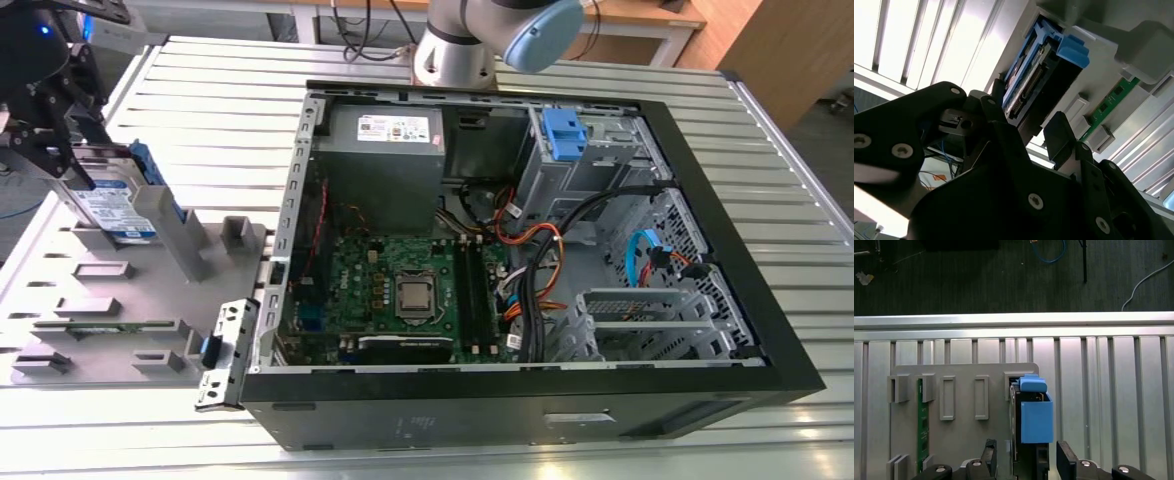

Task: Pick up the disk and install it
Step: 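Pick up the disk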

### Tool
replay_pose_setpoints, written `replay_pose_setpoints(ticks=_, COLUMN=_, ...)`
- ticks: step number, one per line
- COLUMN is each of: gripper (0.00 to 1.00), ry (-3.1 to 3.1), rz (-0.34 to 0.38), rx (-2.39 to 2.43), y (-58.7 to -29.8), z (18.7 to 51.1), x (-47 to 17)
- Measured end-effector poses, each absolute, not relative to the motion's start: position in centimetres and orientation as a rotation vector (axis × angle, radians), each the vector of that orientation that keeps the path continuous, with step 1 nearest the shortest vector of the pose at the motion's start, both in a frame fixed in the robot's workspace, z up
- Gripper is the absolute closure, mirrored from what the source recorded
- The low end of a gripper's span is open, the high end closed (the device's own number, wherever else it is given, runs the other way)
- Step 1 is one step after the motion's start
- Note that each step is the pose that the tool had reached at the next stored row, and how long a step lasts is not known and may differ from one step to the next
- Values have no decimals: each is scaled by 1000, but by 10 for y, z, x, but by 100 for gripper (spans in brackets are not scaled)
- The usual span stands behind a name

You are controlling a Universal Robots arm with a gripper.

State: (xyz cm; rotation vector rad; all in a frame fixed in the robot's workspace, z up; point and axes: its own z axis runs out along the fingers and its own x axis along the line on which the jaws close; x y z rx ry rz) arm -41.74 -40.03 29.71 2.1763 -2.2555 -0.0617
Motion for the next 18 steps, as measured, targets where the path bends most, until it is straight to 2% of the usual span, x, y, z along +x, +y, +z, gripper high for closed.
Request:
replay_pose_setpoints(ticks=7, gripper=41, ry=-2255, rz=-61, rx=2176, y=-400, z=297, x=-417)
replay_pose_setpoints(ticks=8, gripper=43, ry=-2255, rz=-61, rx=2176, y=-400, z=297, x=-417)
replay_pose_setpoints(ticks=9, gripper=49, ry=-2255, rz=-61, rx=2176, y=-400, z=297, x=-417)
replay_pose_setpoints(ticks=10, gripper=49, ry=-2255, rz=-61, rx=2176, y=-400, z=297, x=-417)
replay_pose_setpoints(ticks=11, gripper=56, ry=-2255, rz=-61, rx=2176, y=-400, z=297, x=-417)
replay_pose_setpoints(ticks=18, gripper=56, ry=-2255, rz=-61, rx=2176, y=-400, z=297, x=-417)
